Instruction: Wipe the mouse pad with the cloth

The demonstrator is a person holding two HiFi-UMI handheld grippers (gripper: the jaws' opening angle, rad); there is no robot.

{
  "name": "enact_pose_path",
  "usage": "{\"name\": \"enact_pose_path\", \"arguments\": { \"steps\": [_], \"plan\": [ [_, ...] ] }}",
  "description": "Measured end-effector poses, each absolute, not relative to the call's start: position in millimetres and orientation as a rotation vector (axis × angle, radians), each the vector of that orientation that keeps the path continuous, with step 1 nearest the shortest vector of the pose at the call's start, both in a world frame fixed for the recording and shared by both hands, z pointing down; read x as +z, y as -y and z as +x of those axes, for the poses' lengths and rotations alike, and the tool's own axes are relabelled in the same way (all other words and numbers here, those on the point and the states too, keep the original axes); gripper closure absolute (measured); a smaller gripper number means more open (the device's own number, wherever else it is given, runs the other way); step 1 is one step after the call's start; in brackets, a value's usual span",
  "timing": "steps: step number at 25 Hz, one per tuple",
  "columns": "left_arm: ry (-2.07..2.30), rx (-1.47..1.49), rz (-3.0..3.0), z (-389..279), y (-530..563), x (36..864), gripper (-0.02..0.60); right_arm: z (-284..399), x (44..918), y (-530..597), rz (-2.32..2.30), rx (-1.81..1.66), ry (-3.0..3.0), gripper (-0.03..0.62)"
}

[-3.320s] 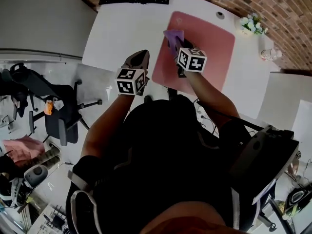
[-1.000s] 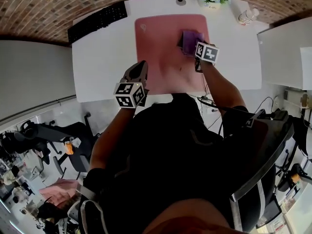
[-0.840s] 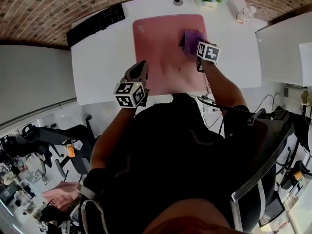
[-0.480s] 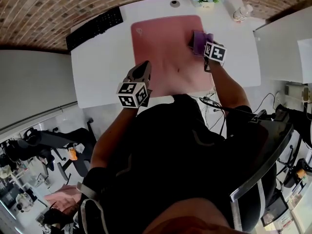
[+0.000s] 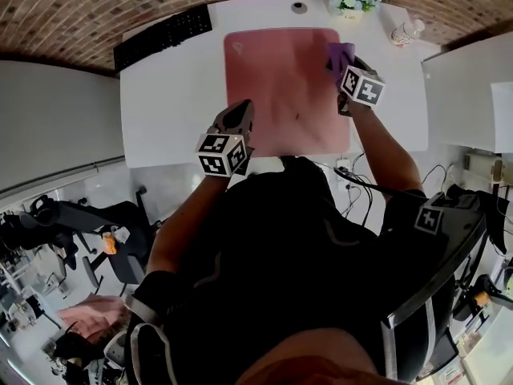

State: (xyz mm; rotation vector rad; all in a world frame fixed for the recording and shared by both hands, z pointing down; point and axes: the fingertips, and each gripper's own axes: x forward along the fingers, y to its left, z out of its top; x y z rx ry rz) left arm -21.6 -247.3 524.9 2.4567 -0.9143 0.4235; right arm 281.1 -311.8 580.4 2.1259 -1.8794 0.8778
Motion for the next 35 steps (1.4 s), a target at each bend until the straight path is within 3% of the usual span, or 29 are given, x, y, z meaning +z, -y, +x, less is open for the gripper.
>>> {"name": "enact_pose_path", "arguments": {
  "steps": [9, 18, 28, 35],
  "plan": [
    [1.101, 0.374, 2.354, -69.7, 253.2, 523.3, 0.581, 122.4, 529.0, 385.7, 1.834, 0.94, 2.294, 0.534],
    [1.312, 0.325, 2.239, -123.2, 261.3, 508.9, 0.581, 3.5, 558.3, 443.4, 1.596, 1.076, 2.395, 0.534],
    [1.439, 0.391, 2.115, -162.3, 232.2, 523.3, 0.581, -20.0, 637.4, 474.0, 1.561, 1.171, 2.25, 0.534],
    [1.401, 0.424, 2.174, -143.0, 237.3, 521.9, 0.581, 4.6, 655.9, 476.2, 1.579, 1.114, 2.18, 0.534]
  ]
}}
